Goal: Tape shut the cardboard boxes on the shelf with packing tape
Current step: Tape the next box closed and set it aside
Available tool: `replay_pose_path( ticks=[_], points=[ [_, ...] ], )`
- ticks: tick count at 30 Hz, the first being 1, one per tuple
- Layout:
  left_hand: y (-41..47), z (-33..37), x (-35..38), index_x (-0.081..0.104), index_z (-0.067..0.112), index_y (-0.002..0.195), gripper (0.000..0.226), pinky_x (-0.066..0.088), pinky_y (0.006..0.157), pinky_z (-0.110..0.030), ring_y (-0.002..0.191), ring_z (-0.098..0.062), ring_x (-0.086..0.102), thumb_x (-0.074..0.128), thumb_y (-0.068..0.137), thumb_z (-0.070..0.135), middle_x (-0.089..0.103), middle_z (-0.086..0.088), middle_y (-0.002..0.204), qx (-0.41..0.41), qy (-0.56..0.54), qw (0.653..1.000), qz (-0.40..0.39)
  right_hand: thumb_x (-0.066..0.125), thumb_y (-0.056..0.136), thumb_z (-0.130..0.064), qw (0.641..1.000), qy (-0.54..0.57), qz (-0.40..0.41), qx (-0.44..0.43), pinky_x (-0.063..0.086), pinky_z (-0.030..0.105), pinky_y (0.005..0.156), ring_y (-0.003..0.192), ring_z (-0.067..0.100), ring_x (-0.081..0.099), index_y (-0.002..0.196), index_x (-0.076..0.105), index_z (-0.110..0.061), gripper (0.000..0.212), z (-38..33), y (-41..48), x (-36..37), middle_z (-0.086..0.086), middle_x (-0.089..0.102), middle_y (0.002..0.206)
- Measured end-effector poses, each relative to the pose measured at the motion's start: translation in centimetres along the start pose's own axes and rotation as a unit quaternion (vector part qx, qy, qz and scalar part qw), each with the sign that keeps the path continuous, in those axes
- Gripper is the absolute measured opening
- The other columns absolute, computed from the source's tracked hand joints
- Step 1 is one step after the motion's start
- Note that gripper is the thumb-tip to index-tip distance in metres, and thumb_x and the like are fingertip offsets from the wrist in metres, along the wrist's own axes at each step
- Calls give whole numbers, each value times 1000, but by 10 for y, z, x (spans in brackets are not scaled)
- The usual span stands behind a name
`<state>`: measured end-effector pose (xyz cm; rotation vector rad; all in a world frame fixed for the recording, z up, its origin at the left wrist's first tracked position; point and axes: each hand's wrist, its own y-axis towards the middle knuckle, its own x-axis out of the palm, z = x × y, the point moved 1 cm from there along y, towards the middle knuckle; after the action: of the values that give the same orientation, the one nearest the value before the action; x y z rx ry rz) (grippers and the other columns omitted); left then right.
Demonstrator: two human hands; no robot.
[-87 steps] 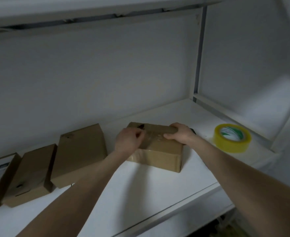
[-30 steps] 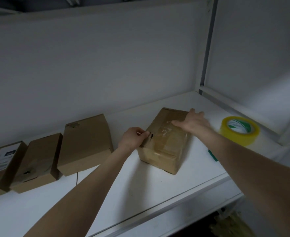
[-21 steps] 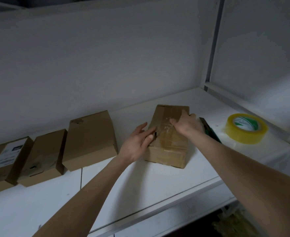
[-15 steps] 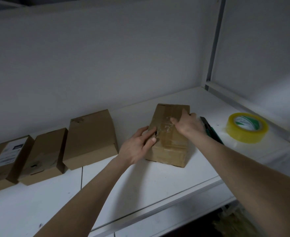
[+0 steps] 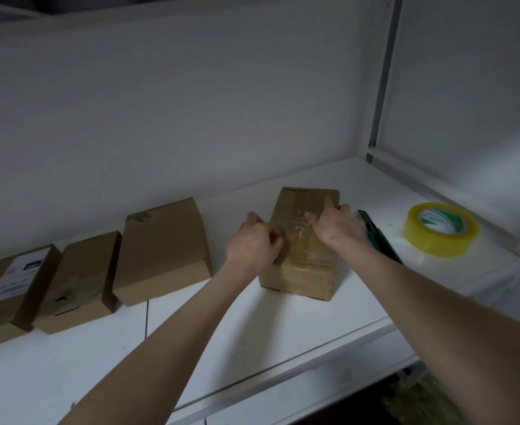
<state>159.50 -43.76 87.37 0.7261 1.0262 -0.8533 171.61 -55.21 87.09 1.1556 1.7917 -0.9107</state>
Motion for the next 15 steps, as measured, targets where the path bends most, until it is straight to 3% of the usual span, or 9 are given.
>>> replay_pose_path(
  ticks=[2,5,8,12,15],
  points=[
    [3,7,-2,70,21,102,27,50,73,-35,96,-24,55,48,94,35,44,-4,117,-28,32,999,-21,31,101,-55,1000,3,1,1,40,38,88,130,37,43,156,11,-21,68,0,0,0,16,25,153],
    [7,14,-1,67,13,105,32,46,70,-34,90,-28,57,47,95,36,44,-7,115,-60,62,996,-33,31,101,-55,1000,7,0,-1,35,35,79,128,37,44,156,11,-21,68,-1,2,1,16,26,152],
    [16,12,0,67,10,100,33,52,75,-37,92,-31,62,50,92,36,53,-8,111,-87,27,994,-55,31,101,-55,1000,8,0,-1,39,36,84,128,37,44,156,10,-21,68,0,4,2,16,26,153],
    [23,6,0,67,13,76,25,54,75,-37,84,-28,65,56,87,32,64,-11,96,-102,-45,990,-87,32,101,-55,1000,16,3,-5,40,37,88,128,37,44,156,11,-21,68,1,3,3,16,24,153],
    [25,6,1,66,13,80,24,55,77,-39,85,-29,64,55,89,32,62,-13,104,-102,-35,990,-90,32,100,-56,1000,24,2,-2,39,36,81,126,37,46,156,11,-21,69,0,6,5,16,24,153]
  ],
)
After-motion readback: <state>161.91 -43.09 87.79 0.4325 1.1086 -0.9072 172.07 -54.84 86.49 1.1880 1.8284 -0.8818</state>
